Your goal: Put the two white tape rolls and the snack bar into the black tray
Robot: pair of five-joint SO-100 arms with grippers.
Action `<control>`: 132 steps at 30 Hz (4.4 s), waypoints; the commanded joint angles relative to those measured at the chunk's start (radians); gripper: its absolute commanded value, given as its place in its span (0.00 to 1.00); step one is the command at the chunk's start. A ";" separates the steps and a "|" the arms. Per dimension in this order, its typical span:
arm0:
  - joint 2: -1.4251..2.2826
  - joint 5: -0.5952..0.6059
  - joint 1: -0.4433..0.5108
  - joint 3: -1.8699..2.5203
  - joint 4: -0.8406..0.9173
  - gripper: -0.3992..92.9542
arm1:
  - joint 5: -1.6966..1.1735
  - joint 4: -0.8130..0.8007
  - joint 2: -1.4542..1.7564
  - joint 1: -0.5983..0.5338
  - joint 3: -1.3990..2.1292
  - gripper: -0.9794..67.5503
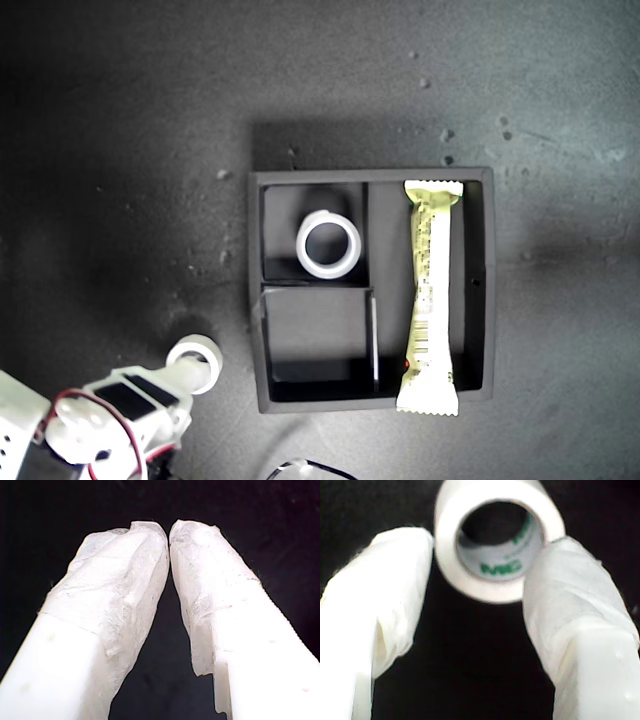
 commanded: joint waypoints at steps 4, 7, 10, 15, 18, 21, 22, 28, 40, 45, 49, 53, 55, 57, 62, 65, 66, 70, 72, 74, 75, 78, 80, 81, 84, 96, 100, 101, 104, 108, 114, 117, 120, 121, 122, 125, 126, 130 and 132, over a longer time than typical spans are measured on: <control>0.008 -0.049 0.011 0.103 -0.135 0.15 | 0.026 -0.046 0.012 -0.015 0.055 0.01; 0.008 -0.064 0.018 0.126 -0.155 0.15 | 0.026 -0.051 0.012 -0.017 0.058 0.01; 0.011 -0.078 0.025 0.152 -0.169 0.15 | 0.023 -0.060 0.012 -0.015 0.057 0.01; 0.008 -0.087 0.032 0.186 -0.219 0.15 | 0.018 -0.071 0.012 -0.011 0.066 0.01; -0.014 -0.087 0.035 0.187 -0.241 0.15 | 0.015 -0.074 0.012 -0.011 0.066 0.01; -0.034 -0.092 0.031 0.204 -0.265 0.15 | 0.014 -0.080 0.012 -0.017 0.067 0.01; -0.040 -0.098 0.029 0.210 -0.270 0.15 | 0.012 -0.081 0.012 -0.021 0.069 0.01; -0.077 -0.144 0.008 0.239 -0.275 0.12 | 0.012 -0.091 0.012 -0.049 0.077 0.01; 0.170 -0.069 -0.066 0.216 -0.094 0.01 | 0.020 -0.158 0.012 -0.141 0.120 0.01; 0.129 0.107 -0.132 -0.161 0.173 0.00 | 0.021 -0.218 0.012 -0.156 0.175 0.01; -0.112 0.278 -0.189 -0.607 0.324 0.00 | 0.037 -0.282 0.012 -0.169 0.233 0.01; -0.597 0.362 -0.213 -1.362 0.634 0.00 | 0.061 -0.353 0.012 -0.192 0.299 0.01; -0.666 0.362 -0.222 -1.410 0.632 0.00 | 0.074 -0.364 0.012 -0.202 0.316 0.01; -0.672 0.348 -0.227 -1.368 0.632 0.00 | 0.078 -0.367 0.012 -0.210 0.324 0.01; -0.704 0.344 -0.229 -1.371 0.632 0.00 | 0.087 -0.370 0.012 -0.215 0.337 0.01; -0.739 0.351 -0.230 -1.411 0.632 0.01 | 0.089 -0.382 0.012 -0.215 0.348 0.01; -0.761 0.356 -0.230 -1.439 0.632 0.01 | 0.089 -0.387 0.012 -0.215 0.351 0.01; -0.804 0.351 -0.218 -1.494 0.632 0.12 | 0.091 -0.390 0.012 -0.216 0.356 0.01; -0.802 0.342 -0.213 -1.482 0.632 0.16 | 0.087 -0.387 0.012 -0.216 0.348 0.01; -0.792 0.324 -0.209 -1.459 0.632 0.18 | 0.084 -0.377 0.012 -0.216 0.337 0.01; -0.788 0.319 -0.206 -1.456 0.632 0.19 | 0.083 -0.374 0.012 -0.216 0.333 0.01; -0.778 0.308 -0.198 -1.445 0.632 0.19 | 0.077 -0.370 0.012 -0.212 0.327 0.01; -0.773 0.305 -0.193 -1.442 0.632 0.19 | 0.075 -0.370 0.012 -0.210 0.327 0.01; -0.769 0.304 -0.190 -1.440 0.632 0.19 | 0.074 -0.370 0.012 -0.210 0.325 0.01; -0.724 0.308 -0.183 -1.402 0.632 0.19 | 0.069 -0.362 0.012 -0.204 0.319 0.01; 0.150 0.308 -0.379 -0.379 0.614 0.01 | 0.256 -0.202 0.400 -0.167 0.462 0.01; 0.488 0.328 -0.468 0.124 0.456 0.01 | 0.322 -0.216 0.689 -0.137 0.690 0.01; 0.588 0.344 -0.488 0.264 0.383 0.01 | 0.331 -0.216 0.707 -0.126 0.724 0.01; 0.902 0.365 -0.532 0.652 0.189 0.00 | 0.337 -0.245 0.707 -0.078 0.811 0.01; 1.256 0.370 -0.566 1.014 0.055 0.00 | 0.314 -0.235 0.707 -0.006 0.890 0.01; 1.528 0.353 -0.566 1.273 0.026 0.00 | 0.215 -0.295 0.707 0.026 1.026 0.01; 1.624 0.341 -0.557 1.356 0.028 0.00 | 0.202 -0.354 0.707 0.026 1.103 0.01; 1.736 0.331 -0.549 1.430 0.052 0.00 | 0.199 -0.425 0.707 0.018 1.180 0.01; 1.776 0.327 -0.549 1.448 0.071 0.00 | 0.198 -0.437 0.707 0.015 1.195 0.01; 1.816 0.327 -0.548 1.462 0.089 0.00 | 0.189 -0.434 0.707 0.014 1.195 0.01; 1.868 0.325 -0.548 1.493 0.124 0.00 | 0.169 -0.428 0.707 0.015 1.195 0.01; 1.868 0.325 -0.546 1.499 0.124 0.00 | 0.166 -0.416 0.707 0.020 1.195 0.01; 1.868 0.337 -0.545 1.539 0.114 0.00 | 0.166 -0.368 0.707 0.011 1.195 0.04; 1.868 0.345 -0.545 1.577 0.089 0.00 | 0.167 -0.342 0.707 -0.005 1.195 0.05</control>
